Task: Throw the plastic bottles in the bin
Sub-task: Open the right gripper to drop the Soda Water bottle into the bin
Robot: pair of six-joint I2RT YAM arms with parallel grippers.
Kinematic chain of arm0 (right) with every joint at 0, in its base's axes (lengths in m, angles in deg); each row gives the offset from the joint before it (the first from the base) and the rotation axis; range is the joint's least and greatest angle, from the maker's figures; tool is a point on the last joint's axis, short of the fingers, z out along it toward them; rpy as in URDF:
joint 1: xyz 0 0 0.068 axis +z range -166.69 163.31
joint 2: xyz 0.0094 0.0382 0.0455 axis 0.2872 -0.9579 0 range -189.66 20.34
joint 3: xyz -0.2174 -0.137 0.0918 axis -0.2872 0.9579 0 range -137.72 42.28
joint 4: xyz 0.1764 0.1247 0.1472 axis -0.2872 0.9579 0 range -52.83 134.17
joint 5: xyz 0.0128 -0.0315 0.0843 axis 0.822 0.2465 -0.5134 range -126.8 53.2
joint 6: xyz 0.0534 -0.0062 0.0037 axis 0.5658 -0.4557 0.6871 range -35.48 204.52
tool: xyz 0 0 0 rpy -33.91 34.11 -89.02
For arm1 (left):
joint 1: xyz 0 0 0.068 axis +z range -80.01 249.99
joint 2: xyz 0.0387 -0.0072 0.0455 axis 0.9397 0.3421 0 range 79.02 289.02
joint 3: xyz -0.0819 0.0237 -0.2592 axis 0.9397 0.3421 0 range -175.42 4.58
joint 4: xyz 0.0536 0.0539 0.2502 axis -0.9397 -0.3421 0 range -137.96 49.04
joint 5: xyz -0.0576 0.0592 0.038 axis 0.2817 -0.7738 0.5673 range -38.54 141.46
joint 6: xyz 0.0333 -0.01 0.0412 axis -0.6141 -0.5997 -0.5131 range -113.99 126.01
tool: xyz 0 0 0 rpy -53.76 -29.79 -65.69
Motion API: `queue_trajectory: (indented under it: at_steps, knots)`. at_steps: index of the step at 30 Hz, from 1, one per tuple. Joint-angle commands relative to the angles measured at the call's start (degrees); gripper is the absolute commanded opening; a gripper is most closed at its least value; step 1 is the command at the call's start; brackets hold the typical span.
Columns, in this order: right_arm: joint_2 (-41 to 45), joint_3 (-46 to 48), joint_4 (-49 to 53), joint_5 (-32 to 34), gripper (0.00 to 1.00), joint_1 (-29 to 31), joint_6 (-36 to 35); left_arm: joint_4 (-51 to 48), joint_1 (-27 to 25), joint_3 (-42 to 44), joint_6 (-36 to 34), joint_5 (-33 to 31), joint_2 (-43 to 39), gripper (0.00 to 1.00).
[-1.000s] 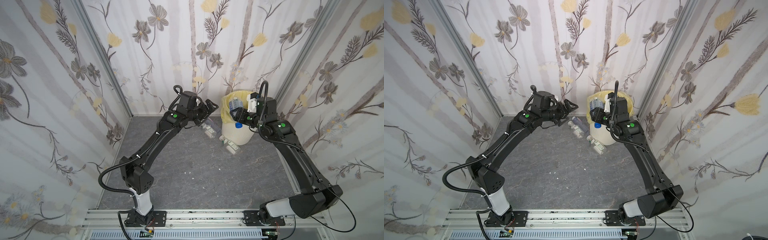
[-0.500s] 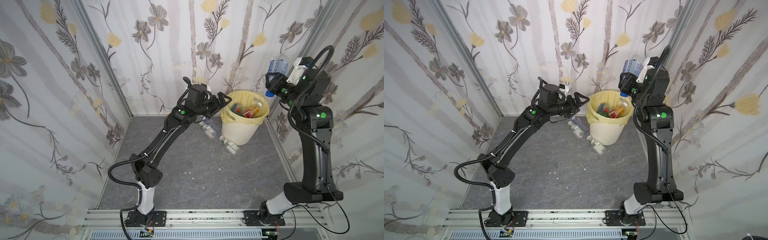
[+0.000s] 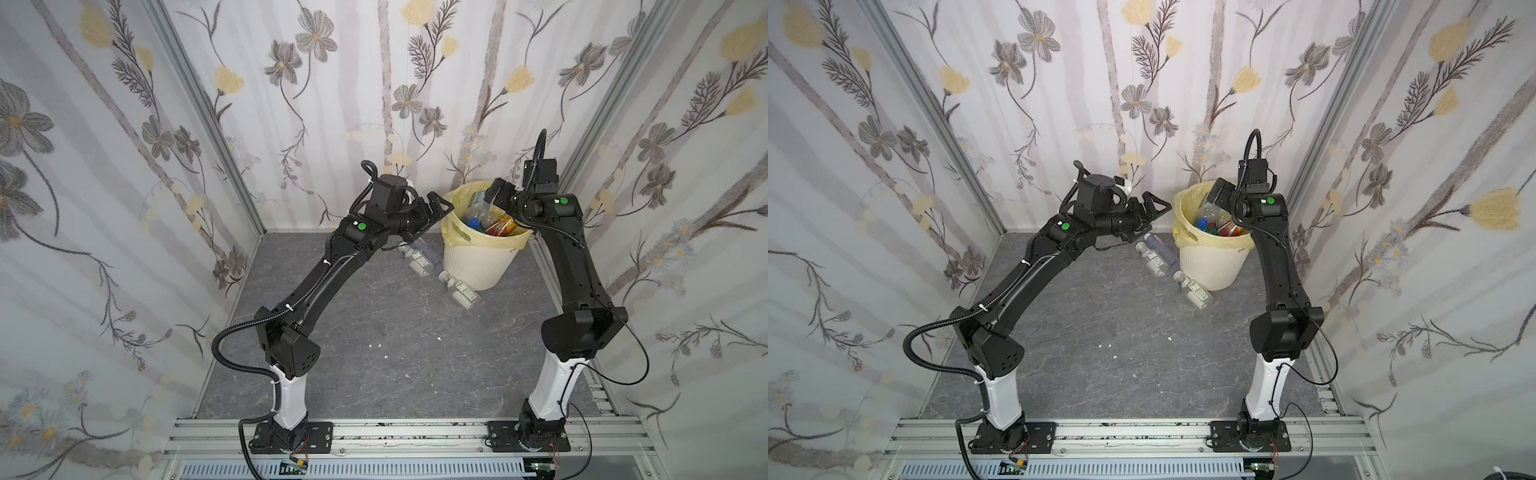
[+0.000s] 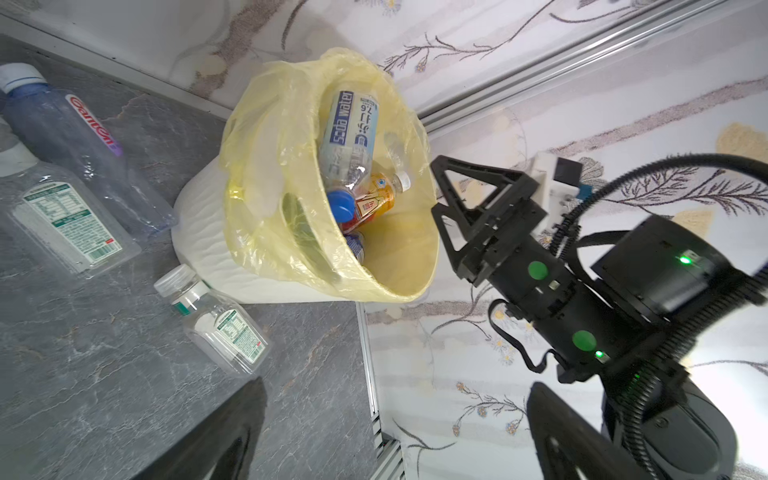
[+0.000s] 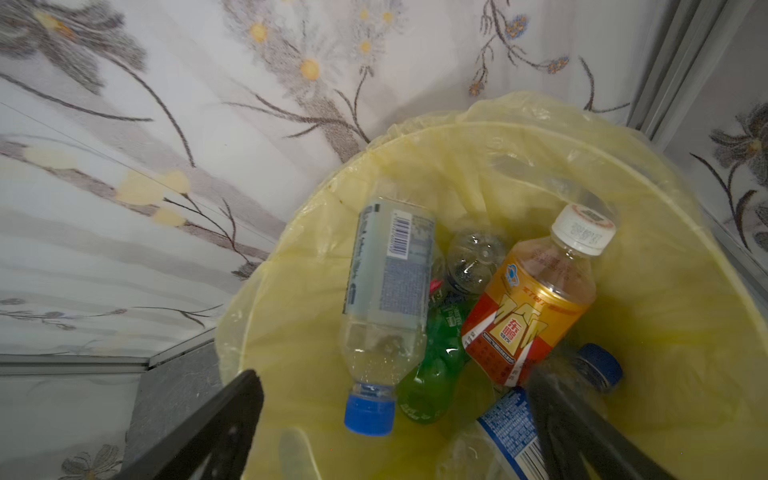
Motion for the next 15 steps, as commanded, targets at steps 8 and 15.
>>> queue_trajectory:
  at_steps: [8,15]
  knots:
    - [3.90,4.05,-2.09,-0.84,1.00,-0.05,-0.99,0.77,0.45,0.79,1.82,-0.48,0.87,1.00]
    - [7.81,8.22,-2.94,-2.10,1.00,-0.05,-1.93,0.69,0.41,1.69,2.72,-2.04,1.23,1.00]
